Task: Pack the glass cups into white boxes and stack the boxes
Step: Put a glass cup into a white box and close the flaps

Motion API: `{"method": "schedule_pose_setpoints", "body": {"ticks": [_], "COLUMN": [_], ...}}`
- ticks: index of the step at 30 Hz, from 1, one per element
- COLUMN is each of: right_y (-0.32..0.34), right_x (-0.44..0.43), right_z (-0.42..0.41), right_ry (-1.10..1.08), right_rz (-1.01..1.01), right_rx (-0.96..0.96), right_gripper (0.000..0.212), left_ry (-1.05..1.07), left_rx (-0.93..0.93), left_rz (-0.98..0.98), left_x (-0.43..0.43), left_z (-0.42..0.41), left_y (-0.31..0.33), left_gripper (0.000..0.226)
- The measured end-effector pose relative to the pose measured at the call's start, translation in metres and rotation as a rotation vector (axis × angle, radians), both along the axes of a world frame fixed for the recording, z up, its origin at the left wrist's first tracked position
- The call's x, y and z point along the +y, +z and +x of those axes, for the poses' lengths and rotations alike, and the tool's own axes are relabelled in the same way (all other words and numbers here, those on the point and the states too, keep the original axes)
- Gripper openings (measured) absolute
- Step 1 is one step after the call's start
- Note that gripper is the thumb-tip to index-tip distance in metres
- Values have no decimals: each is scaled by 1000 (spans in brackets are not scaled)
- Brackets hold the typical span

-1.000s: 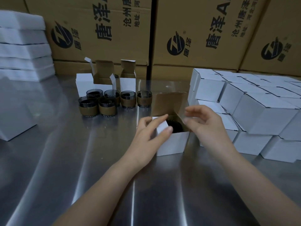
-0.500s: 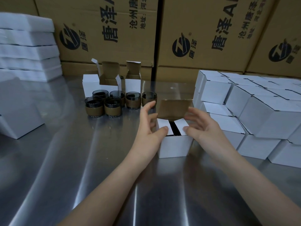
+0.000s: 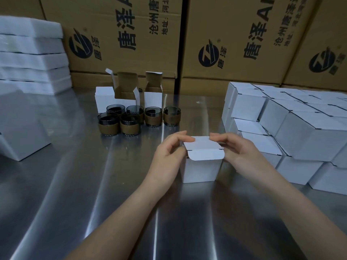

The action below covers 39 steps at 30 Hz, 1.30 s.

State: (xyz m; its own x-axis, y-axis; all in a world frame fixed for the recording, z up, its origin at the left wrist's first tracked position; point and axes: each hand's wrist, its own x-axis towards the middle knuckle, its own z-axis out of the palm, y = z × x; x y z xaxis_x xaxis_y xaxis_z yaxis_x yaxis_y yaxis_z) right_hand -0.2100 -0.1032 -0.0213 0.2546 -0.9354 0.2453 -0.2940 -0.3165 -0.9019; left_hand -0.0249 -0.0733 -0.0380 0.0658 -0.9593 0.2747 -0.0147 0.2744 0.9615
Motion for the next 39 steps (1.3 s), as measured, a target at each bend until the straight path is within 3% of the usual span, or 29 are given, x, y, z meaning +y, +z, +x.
{"method": "schedule_pose_setpoints", "body": {"ticks": [3, 7, 13, 27, 39], "right_y": [3, 5, 5, 12, 8], "right_x": [1, 2, 7, 11, 6], "right_z": [-2, -3, -7, -3, -6], "right_ry": [-12, -18, 166, 139, 113], "right_rz": [65, 54, 22, -67, -72], "right_rx": [-18, 28, 226, 193, 188], "right_gripper": [39, 33, 31, 27, 31], "left_ry": [8, -24, -152, -100, -131], "left_rx": [18, -55, -210, -181, -249], "left_rz": [13, -40, -14, -102, -131], "left_x": [-2, 1, 3, 0, -1], "left_z": [2, 3, 5, 6, 8], "left_y": [-4, -6, -10, -8, -8], "left_gripper": [33, 25, 56, 31, 34]}}
